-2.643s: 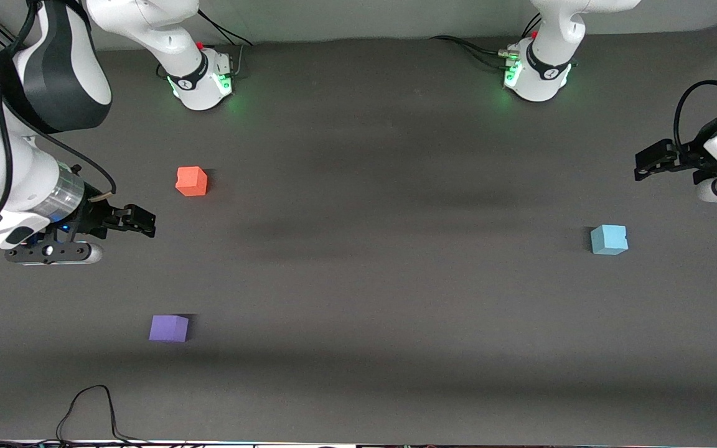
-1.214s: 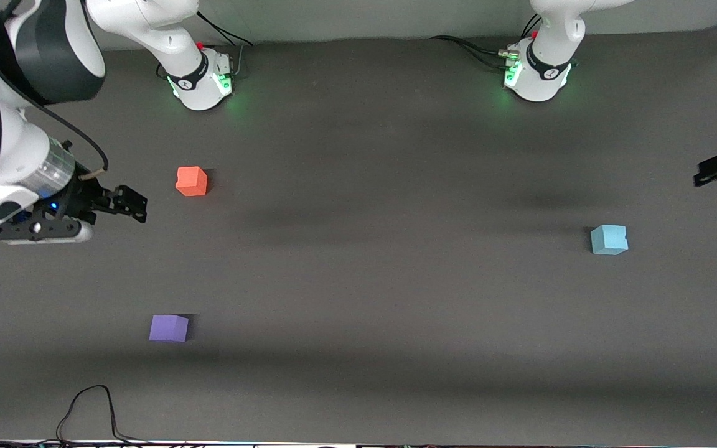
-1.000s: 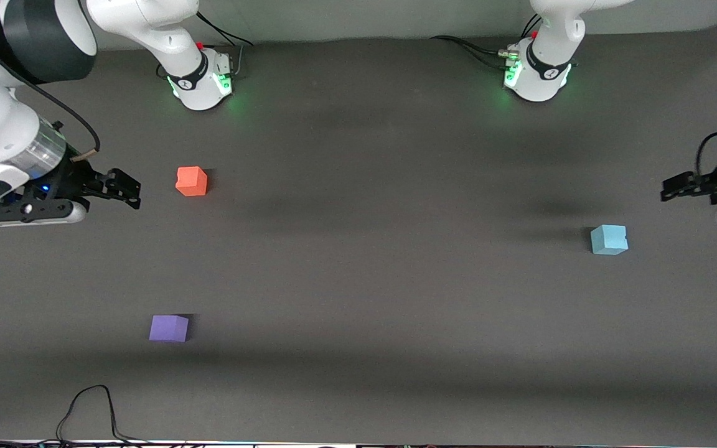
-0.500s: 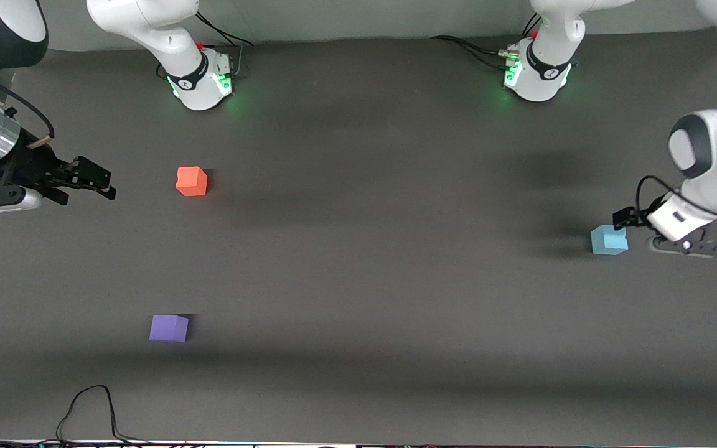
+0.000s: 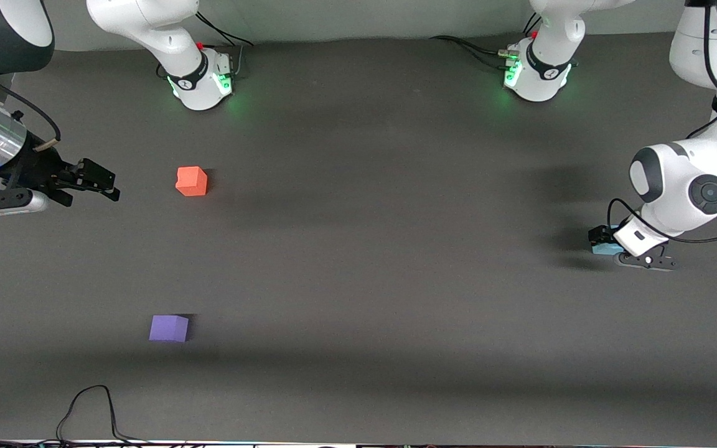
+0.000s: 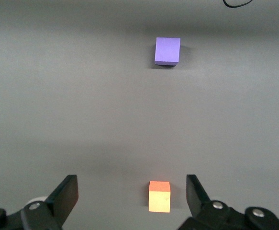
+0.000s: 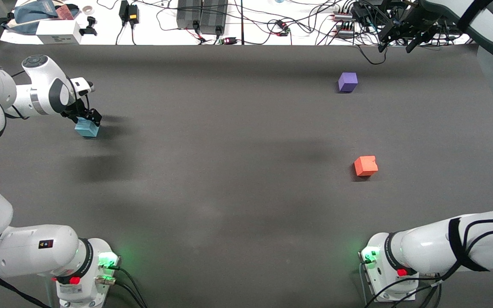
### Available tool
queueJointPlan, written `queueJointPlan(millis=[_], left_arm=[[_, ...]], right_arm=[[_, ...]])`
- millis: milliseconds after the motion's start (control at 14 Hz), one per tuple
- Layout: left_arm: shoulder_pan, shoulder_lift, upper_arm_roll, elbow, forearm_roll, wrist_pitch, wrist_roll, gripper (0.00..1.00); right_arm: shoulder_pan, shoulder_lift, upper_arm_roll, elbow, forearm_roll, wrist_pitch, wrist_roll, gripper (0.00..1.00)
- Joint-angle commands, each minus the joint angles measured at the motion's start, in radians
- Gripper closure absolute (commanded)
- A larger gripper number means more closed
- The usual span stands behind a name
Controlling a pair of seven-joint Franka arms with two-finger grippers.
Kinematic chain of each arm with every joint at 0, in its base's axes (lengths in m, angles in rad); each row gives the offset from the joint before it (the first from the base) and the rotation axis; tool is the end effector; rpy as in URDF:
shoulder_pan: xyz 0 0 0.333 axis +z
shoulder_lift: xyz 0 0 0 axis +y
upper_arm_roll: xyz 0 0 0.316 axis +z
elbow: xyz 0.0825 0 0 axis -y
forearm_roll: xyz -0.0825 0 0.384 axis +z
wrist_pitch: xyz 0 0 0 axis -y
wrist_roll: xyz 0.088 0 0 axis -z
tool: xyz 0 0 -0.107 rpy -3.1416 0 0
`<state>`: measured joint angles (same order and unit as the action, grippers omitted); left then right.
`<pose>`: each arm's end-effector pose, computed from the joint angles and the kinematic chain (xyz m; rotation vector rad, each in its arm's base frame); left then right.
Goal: Place blue block between orange and purple blocks
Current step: 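Lower the left gripper and close it on the blue block, then carry the blue block to the table middle and set it down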
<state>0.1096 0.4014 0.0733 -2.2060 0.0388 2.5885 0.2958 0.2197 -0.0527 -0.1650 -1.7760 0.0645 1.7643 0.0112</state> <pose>0.5428 0.1004 0.1951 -3.0893 0.2347 0.0454 0.5493 0.0338 0.5726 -3.0672 -0.0497 -0.0580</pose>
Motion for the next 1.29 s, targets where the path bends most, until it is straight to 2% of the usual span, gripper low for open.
queueJointPlan(millis=[0, 71, 143, 286, 357, 429, 643, 929, 1071, 1214], left_arm=[[-0.008, -0.021, 0.006, -0.006, 0.006, -0.030, 0.014, 0.30], [-0.008, -0.022, 0.006, -0.006, 0.006, -0.033, 0.014, 0.41], [-0.007, -0.022, 0.006, -0.001, 0.006, -0.054, 0.014, 0.45], [-0.007, -0.035, 0.006, 0.031, 0.009, -0.129, 0.014, 0.45], [-0.008, -0.042, 0.006, 0.069, 0.012, -0.196, 0.014, 0.45], [-0.008, -0.056, 0.006, 0.119, 0.013, -0.281, 0.014, 0.45], [-0.025, -0.098, -0.006, 0.322, 0.006, -0.581, -0.009, 0.45], [-0.192, -0.128, -0.020, 0.530, -0.002, -0.847, -0.220, 0.44], [-0.298, -0.122, -0.043, 0.595, -0.043, -0.892, -0.405, 0.44], [-0.405, -0.101, -0.101, 0.638, -0.072, -0.878, -0.624, 0.44]], right_arm=[[0.006, -0.010, -0.004, -0.026, -0.009, 0.017, -0.014, 0.00], [0.009, 0.007, -0.001, -0.025, -0.011, 0.029, -0.005, 0.00], [0.013, 0.013, 0.004, -0.028, -0.011, 0.038, 0.004, 0.00], [0.027, 0.034, 0.004, -0.029, -0.028, 0.041, 0.033, 0.00], [0.042, 0.046, 0.005, -0.029, -0.067, 0.052, 0.035, 0.00], [0.068, 0.060, 0.005, -0.028, -0.093, 0.064, 0.036, 0.00], [0.095, 0.094, 0.007, -0.023, -0.101, 0.084, 0.091, 0.00], [0.115, 0.096, 0.005, -0.023, -0.101, 0.092, 0.098, 0.00], [0.112, 0.093, -0.001, -0.020, -0.101, 0.081, 0.090, 0.00], [0.109, 0.088, -0.004, -0.011, -0.095, 0.067, 0.084, 0.00]])
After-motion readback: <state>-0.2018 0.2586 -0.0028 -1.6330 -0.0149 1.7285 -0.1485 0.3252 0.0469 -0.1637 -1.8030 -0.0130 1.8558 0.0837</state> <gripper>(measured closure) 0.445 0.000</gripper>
